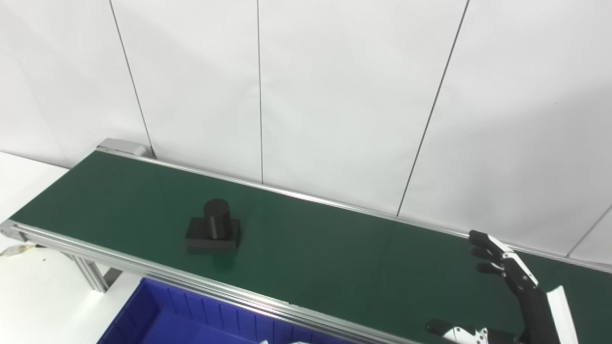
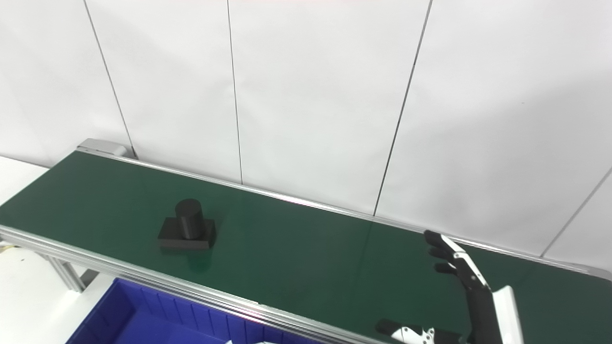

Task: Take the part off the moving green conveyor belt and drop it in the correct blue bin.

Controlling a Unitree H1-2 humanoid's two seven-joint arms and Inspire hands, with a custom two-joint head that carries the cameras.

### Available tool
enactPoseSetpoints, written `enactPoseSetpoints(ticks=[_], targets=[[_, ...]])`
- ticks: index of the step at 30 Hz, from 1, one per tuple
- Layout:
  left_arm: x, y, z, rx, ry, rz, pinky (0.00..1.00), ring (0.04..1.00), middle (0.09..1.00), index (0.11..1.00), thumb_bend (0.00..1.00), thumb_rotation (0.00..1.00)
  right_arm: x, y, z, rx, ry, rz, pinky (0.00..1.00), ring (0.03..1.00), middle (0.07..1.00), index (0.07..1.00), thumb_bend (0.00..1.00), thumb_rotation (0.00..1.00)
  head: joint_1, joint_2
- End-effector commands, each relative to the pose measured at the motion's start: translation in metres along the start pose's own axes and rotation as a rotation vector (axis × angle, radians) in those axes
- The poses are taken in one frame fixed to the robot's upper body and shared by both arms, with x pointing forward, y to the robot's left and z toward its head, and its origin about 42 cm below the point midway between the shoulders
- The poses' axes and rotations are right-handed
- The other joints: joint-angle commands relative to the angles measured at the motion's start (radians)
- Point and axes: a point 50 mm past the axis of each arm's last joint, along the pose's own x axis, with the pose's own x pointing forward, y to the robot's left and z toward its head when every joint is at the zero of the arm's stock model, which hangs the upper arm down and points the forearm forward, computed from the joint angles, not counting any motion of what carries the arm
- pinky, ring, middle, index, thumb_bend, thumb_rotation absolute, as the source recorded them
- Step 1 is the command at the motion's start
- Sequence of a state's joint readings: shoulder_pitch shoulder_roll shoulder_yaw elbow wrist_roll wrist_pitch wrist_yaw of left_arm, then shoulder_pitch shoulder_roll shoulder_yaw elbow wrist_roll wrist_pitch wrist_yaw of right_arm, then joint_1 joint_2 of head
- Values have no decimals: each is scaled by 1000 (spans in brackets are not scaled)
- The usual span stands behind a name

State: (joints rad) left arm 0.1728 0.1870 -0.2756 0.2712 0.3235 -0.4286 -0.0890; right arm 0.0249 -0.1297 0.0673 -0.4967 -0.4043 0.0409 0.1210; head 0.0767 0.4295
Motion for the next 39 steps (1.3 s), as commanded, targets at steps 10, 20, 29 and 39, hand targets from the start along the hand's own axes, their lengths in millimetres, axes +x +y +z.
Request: enactPoseSetpoints(ticks=[10, 20, 29, 39], targets=[[10, 12, 4, 25, -62, 24, 725, 810, 849, 809, 1000, 84, 27, -4, 20, -57, -60, 54, 725, 794, 820, 825, 883, 253, -7, -9], [13, 11, 4, 25, -64, 17, 726, 811, 848, 814, 993, 92, 65, 6, 24, -133, -100, 130, 721, 786, 824, 843, 854, 283, -5, -9], [13, 8, 5, 12, -65, 16, 731, 815, 848, 809, 996, 78, 101, 15, 19, -103, -64, 192, 752, 809, 846, 877, 852, 296, -13, -3], [12, 6, 8, 22, -76, 14, 719, 803, 844, 807, 994, 70, 140, 32, 19, -106, -73, 260, 767, 806, 820, 869, 856, 296, -5, 4]])
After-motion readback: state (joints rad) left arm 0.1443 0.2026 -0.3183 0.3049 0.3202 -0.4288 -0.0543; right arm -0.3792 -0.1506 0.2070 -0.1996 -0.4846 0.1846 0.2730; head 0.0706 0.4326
